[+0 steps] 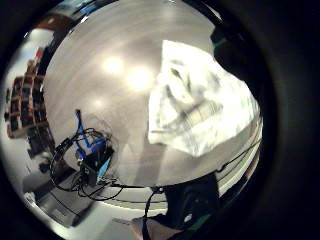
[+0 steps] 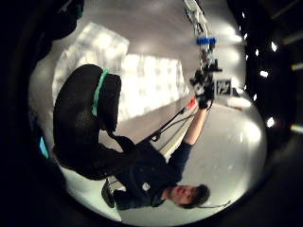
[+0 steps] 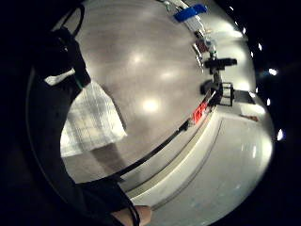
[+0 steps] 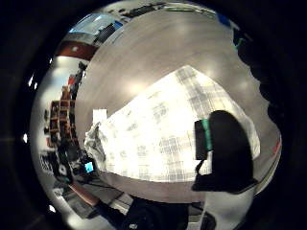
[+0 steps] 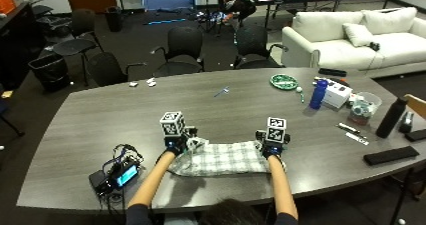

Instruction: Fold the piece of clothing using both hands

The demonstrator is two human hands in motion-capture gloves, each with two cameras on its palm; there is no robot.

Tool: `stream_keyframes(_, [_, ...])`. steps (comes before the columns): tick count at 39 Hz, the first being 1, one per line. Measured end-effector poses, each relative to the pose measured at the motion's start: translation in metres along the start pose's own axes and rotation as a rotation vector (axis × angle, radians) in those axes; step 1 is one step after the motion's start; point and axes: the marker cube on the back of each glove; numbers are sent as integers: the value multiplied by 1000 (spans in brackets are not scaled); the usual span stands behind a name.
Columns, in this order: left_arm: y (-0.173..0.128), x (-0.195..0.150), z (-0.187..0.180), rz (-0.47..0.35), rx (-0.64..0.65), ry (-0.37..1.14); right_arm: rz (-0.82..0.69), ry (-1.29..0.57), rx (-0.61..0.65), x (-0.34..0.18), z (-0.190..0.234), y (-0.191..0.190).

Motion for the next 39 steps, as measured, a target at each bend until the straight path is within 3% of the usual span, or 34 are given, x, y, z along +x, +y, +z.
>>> stream_keyframes(2, [9,10,28,105,49,-35,60,-11,-65,5,16,5])
stream_keyframes(4, [13,13,56,132,68,-112,106,0,-117,9,34,3])
stream_keyframes(10, [1,-6,97,-13,63,-424,154,11,-180,11,71,-9])
stream_keyframes(15, [-21,-22,109,-50,68,-452,135,6,-122,4,74,-8])
stream_keyframes(17, [-26,-27,112,-62,37,-419,102,-5,-102,-3,73,-7])
stream_keyframes(20, [-26,-37,111,-144,-6,-406,64,11,-54,-13,71,-6])
stream_keyframes(24, [-24,-39,104,-181,14,-423,2,30,26,-26,67,-5])
stream_keyframes(27, [-21,-40,97,-204,33,-466,-20,68,58,-28,67,-4])
stream_keyframes(31, [-15,-50,83,-302,111,-589,-2,179,82,-11,69,1])
stream_keyframes(39, [-4,-40,75,-204,145,-491,206,228,77,64,68,3])
